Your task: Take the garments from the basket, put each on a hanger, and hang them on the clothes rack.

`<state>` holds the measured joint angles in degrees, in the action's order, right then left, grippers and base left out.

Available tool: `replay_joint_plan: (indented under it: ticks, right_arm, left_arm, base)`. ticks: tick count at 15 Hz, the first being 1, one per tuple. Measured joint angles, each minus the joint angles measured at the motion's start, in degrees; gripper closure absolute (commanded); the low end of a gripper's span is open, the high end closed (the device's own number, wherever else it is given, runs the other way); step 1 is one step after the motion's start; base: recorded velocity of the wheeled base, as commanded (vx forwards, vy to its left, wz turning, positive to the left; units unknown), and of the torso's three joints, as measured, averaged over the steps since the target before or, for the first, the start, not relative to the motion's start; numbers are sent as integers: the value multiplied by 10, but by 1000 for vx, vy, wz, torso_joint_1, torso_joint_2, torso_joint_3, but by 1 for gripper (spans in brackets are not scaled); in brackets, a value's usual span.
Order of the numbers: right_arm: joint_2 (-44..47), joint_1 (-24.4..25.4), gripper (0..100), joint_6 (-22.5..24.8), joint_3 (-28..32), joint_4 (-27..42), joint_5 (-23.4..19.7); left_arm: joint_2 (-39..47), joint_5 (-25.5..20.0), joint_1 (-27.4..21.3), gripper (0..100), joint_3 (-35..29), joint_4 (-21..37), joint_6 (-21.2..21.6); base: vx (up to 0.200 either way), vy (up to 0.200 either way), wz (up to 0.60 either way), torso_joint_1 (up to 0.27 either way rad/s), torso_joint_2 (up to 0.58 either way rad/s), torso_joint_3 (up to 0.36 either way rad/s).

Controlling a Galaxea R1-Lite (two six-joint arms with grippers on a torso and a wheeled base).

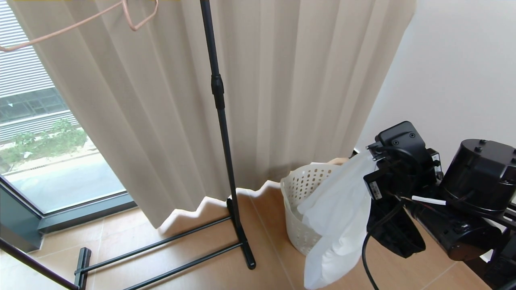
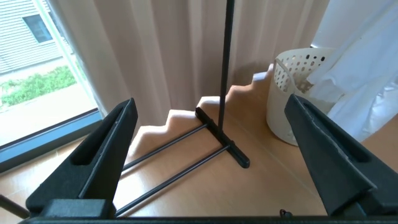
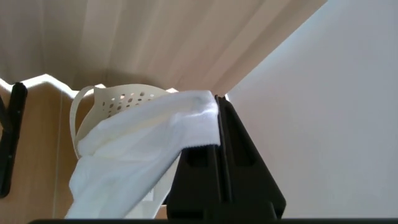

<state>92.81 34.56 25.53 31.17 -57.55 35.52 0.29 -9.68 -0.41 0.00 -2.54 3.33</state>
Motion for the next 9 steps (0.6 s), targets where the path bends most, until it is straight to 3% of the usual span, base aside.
replay_joint_plan:
  ticks: [4, 9]
  right_arm:
    - [-3, -9, 100, 0, 4, 3, -1]
    - [-1, -13, 100, 0, 2, 4, -1]
  left_arm:
    - [0, 0, 0, 0, 0, 0, 0]
    - [0, 0, 0, 0, 0, 0, 0]
  base:
    - [0, 0, 0, 16, -233, -18]
    - [0, 0, 0, 66, -443, -213]
